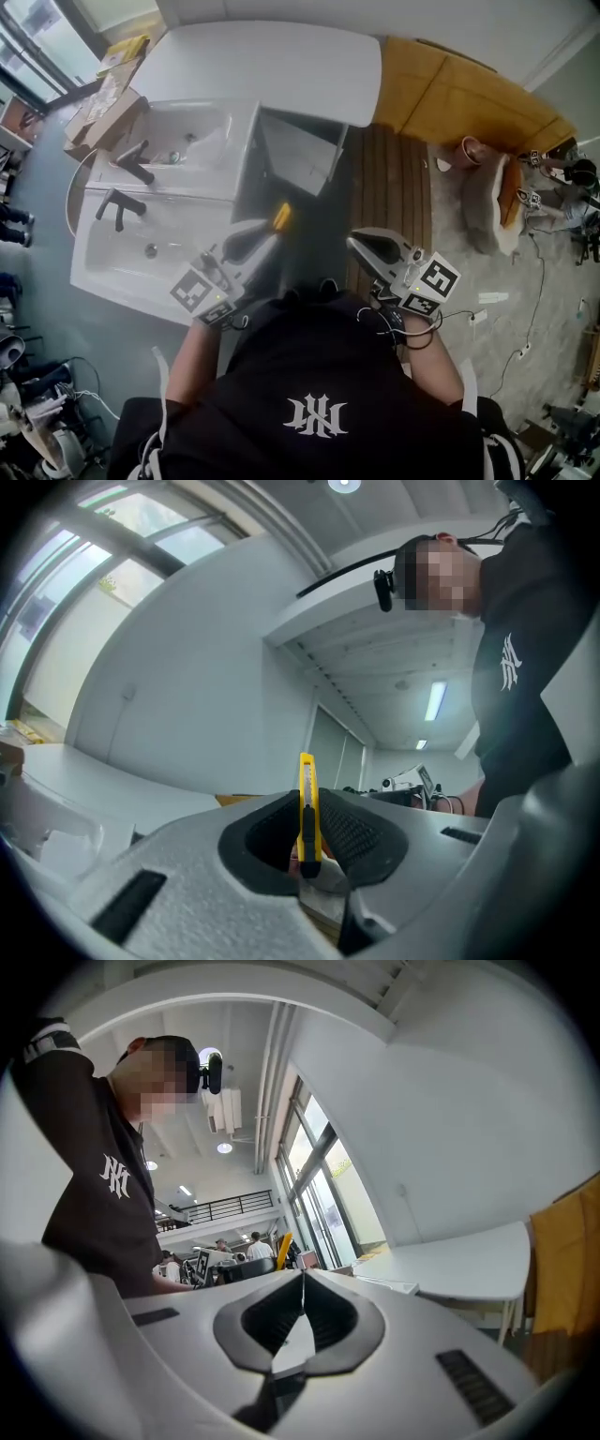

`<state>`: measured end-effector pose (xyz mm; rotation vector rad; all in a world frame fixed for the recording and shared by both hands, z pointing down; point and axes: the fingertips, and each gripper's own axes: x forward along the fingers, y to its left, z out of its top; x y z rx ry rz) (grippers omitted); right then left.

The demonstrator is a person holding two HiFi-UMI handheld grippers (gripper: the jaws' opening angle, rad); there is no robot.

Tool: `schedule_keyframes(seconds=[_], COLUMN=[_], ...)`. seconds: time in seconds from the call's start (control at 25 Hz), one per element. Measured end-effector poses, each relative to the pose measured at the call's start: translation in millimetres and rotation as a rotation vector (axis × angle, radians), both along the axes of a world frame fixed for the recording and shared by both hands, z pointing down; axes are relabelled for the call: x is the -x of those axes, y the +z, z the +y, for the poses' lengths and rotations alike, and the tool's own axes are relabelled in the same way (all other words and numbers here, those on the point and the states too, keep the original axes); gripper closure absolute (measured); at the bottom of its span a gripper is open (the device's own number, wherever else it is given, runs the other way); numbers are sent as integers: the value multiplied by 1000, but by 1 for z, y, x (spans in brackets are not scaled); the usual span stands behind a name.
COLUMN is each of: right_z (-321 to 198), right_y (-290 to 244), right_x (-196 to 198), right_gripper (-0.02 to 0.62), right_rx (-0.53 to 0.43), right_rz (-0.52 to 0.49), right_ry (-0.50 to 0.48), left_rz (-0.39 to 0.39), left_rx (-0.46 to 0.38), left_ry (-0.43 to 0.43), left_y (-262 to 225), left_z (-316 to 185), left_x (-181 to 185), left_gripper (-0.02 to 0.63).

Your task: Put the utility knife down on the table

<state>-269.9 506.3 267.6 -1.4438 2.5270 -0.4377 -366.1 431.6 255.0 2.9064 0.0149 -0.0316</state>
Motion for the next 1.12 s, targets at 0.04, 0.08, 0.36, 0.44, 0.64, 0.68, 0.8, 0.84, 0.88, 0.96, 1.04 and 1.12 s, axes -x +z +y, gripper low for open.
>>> schedule_keyframes(seconds=[0.04,0.08,0.36,0.44,0.64,0.68,0.8,0.84,0.88,0.96,1.04,1.12], right_z=[-1,-1,-7,-6,-4,-3,-8,-12,-19,-34,-48,-58], right_y=[-2,-4,-9,-3,9,6,0,-1,-1,3,8,11], right_x=[-1,-2,6,10,-1,-6,-24,-29,-34,-42,-55,-75], right_gripper=[590,589,589,589,589,589,589,589,589,589,589,589], right_rx=[-5,-8,5,35,87,83,56,46,38,35,41,36], right_rz=[9,19,91,142,183,160,86,63,46,47,74,77], right_ry=[9,14,9,15,69,76,86,84,77,51,14,-17], left_rz=[1,8,48,51,22,22,23,19,13,7,-2,-16], left_rx=[-3,-14,-50,-52,-18,-22,-30,-29,-26,-13,3,7], left_ry=[5,7,7,27,94,101,96,91,86,73,53,36], left_y=[0,-1,-5,-1,8,6,0,0,1,3,6,8], left_z=[1,1,-14,-16,-14,-14,-19,-23,-28,-40,-51,-60], left_x=[1,3,30,33,15,9,-9,-15,-21,-33,-48,-69], left_gripper=[545,545,545,545,545,545,545,545,545,545,545,545])
